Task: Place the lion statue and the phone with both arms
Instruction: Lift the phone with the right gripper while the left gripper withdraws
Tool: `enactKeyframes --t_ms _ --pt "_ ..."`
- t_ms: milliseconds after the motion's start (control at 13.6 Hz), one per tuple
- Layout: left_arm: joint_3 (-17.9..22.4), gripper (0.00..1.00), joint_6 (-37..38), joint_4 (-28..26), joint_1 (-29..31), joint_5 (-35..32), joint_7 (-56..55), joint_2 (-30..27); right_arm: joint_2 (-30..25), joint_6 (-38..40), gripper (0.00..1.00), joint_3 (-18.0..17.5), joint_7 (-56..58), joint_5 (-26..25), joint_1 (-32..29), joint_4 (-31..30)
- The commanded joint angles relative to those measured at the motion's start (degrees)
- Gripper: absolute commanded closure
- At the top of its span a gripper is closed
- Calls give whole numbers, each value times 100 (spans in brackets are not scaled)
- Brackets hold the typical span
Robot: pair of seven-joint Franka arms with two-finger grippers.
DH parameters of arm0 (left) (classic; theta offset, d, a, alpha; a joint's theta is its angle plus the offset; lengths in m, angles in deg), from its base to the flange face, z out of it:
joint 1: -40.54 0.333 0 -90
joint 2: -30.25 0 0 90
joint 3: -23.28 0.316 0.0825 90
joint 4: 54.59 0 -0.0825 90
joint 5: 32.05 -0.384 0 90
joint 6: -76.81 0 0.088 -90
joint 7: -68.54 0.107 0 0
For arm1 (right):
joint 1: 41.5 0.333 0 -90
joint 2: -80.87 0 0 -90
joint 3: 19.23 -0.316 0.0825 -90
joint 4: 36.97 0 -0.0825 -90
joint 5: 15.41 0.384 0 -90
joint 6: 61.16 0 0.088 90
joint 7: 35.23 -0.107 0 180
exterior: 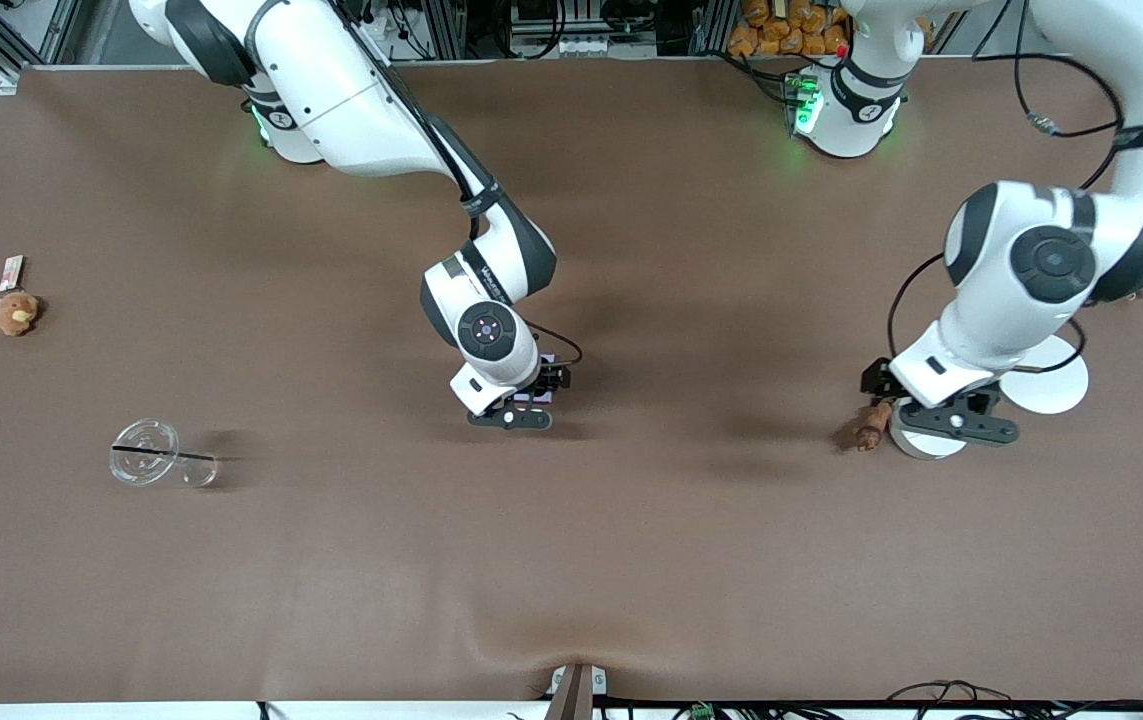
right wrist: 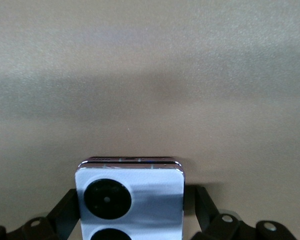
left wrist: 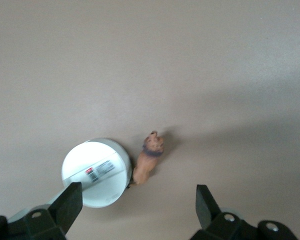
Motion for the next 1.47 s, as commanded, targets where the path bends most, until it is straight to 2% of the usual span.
enactKeyframes --t_ms 0,74,147,221,294,368,588,735,956,1103,1250,1397 --pt "-85 0 1326 958 1 -24 18 -95 47 -46 0 56 -69 65 112 18" --pt "-111 0 1723 1345 18 -15 26 -95 47 -107 0 56 -60 65 129 -43" --pt "-120 0 1953 1671 27 -15 26 -103 38 -256 14 56 -60 65 182 -122" --pt "-112 0 2138 1961 36 -15 26 -104 38 -344 38 56 -60 65 191 -175" --pt "-120 0 2340 2190 36 -6 26 -104 29 -354 58 56 -60 65 191 -184" --pt "-138 0 2490 2384 44 46 26 -121 29 -354 71 56 -60 65 182 -184" --pt "-76 0 2869 2711 71 555 18 -384 -233 -136 73 91 27 56 86 -176" --pt "-76 0 2948 2711 71 574 18 -630 -619 574 73 257 211 -14 -290 -45" --pt "2 0 3361 2641 -147 740 18 -1122 -945 1156 73 372 738 -41 -871 334" --pt "493 0 3870 2632 -473 941 44 -1254 -1025 1394 72 635 933 -41 -1152 352" --pt "731 0 4134 2370 -500 1389 35 -1508 -1034 1544 72 785 1633 -41 -1460 352" --pt "750 0 4144 1887 -509 1452 26 -1886 -1026 1544 72 812 2415 -41 -1968 352"
